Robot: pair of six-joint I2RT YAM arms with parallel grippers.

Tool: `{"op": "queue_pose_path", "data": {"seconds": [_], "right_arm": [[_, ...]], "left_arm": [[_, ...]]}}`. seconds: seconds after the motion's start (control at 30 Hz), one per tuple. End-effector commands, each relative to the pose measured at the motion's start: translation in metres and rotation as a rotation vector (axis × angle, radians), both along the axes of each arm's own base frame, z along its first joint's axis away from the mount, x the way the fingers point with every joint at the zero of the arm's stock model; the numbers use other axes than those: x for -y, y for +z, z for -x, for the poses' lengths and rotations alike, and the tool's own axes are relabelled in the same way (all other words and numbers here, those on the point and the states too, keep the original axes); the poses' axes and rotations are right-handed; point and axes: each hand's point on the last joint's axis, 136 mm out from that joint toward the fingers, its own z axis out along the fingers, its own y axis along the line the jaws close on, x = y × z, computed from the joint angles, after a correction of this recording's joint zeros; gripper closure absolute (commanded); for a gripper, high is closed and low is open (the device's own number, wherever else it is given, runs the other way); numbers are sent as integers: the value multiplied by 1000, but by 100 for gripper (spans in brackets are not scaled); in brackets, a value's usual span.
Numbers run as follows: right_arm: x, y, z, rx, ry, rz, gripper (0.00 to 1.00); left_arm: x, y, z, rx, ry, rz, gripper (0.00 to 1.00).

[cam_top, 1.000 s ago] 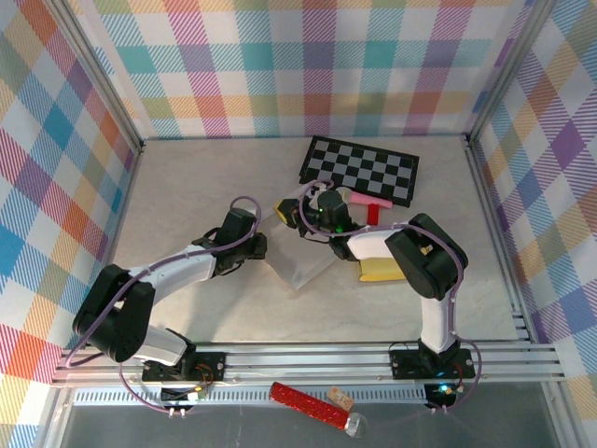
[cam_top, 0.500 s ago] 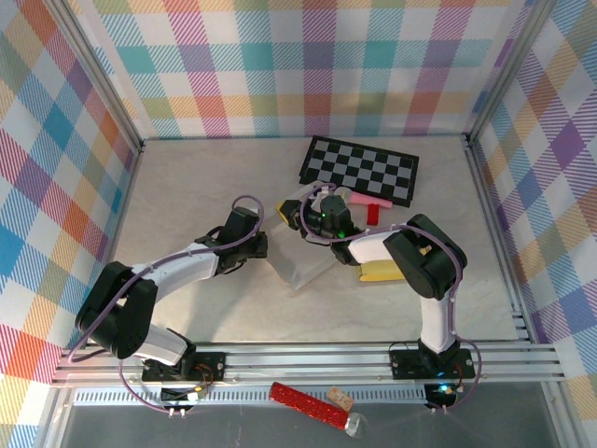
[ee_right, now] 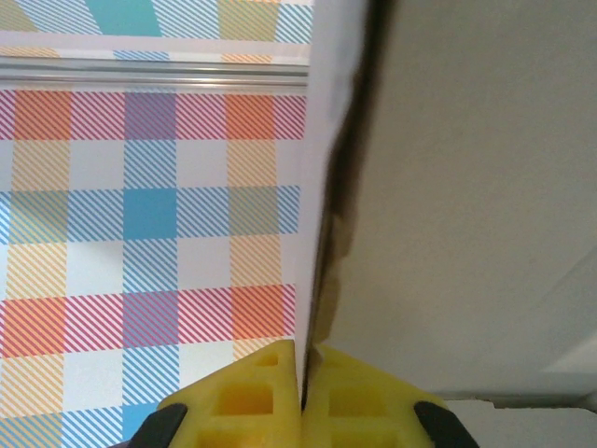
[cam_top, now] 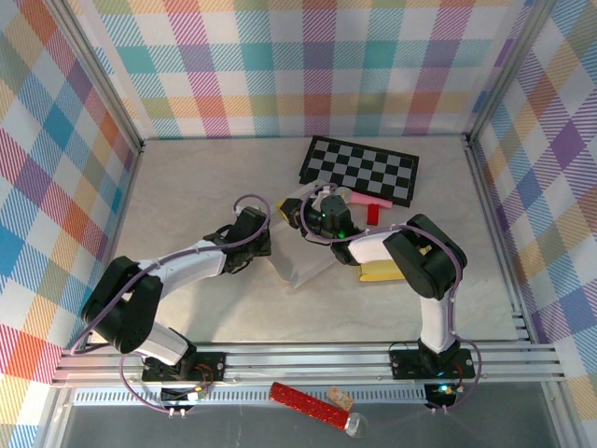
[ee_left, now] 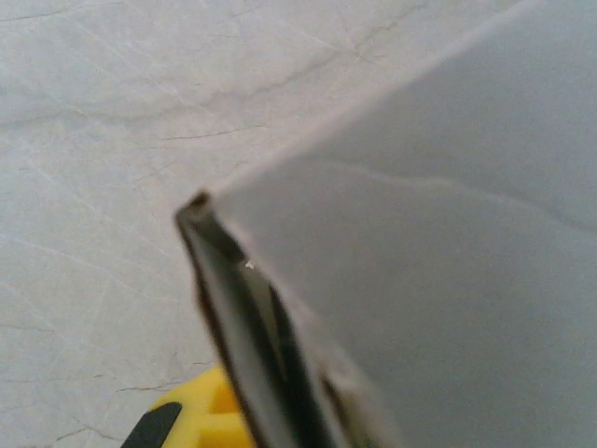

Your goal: Fold the paper box

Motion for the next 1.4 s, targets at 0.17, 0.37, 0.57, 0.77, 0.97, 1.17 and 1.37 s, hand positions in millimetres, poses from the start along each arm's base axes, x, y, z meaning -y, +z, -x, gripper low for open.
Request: {"op": "queue_pose_path", "data": {"seconds": [0.17,0.37,0.57,0.77,0.97,1.17,1.37], "right_arm": [[-14,-10,30,-79,87,60,88],[0,9,27,-171,96,146,51],[31,46,30,-189,46,206,29],[67,77,29,-174,-2,273,25],[112,104,24,-53,13,444,29],[147,121,22,22,66,628,48],[146,129,12,37,90,697,47]], "left_arm": [[-11,40,-22,97,148,-18,100],[-8,60,-22,91,53,-12,100],[-18,63,-16,14,-39,-13,100],[-27,76,-16,-20,-110,0,100],[-21,85,-15,-101,-254,85,100],[-13,87,-14,-192,-366,103,100],[-9,79,-12,-285,-395,100,100]]}}
